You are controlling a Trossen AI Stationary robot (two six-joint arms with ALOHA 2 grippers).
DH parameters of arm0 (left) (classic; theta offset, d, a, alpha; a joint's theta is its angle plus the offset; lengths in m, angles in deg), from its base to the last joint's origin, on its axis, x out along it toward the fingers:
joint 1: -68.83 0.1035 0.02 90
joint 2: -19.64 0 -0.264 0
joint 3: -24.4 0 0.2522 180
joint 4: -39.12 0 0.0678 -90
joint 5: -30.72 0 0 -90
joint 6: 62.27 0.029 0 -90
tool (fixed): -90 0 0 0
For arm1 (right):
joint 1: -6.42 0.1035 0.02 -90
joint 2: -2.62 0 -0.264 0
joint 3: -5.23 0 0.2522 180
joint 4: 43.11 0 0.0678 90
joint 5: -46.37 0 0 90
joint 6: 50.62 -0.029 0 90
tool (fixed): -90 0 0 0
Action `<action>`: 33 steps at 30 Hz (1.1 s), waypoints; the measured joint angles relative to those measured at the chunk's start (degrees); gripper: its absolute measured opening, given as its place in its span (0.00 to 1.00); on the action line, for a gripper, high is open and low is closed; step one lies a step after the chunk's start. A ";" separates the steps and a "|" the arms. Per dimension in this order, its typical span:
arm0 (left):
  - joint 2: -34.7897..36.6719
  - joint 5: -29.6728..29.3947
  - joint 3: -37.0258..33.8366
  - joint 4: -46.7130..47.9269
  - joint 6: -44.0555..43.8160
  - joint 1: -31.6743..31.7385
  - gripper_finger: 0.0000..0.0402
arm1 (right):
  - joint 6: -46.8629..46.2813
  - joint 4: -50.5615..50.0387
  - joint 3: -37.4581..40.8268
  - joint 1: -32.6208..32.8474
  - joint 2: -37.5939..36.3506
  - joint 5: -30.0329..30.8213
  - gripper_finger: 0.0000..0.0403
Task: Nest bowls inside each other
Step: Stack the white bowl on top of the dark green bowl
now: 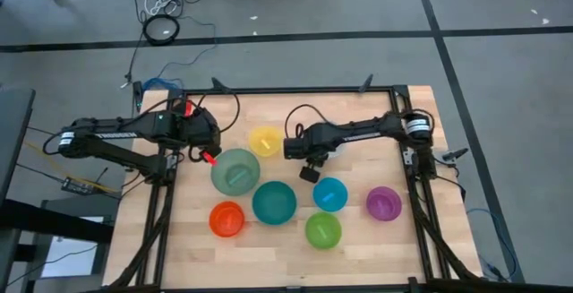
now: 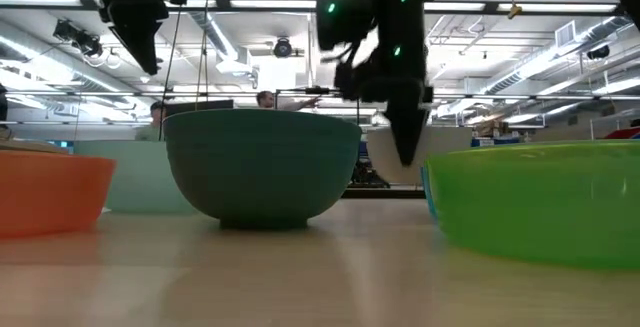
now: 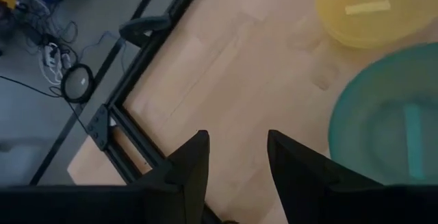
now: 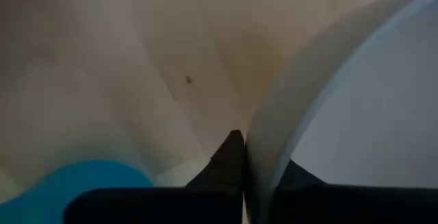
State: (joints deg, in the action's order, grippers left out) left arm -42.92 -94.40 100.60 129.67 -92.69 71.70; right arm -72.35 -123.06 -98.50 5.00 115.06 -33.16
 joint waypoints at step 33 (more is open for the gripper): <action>8.52 -5.50 17.38 -12.51 10.72 0.00 0.39 | 16.91 56.84 -8.45 5.67 7.35 -9.17 0.01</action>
State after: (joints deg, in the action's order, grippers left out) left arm -34.40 -99.89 117.97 117.15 -81.97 71.70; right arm -55.44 -66.22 -106.94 10.68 122.40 -42.33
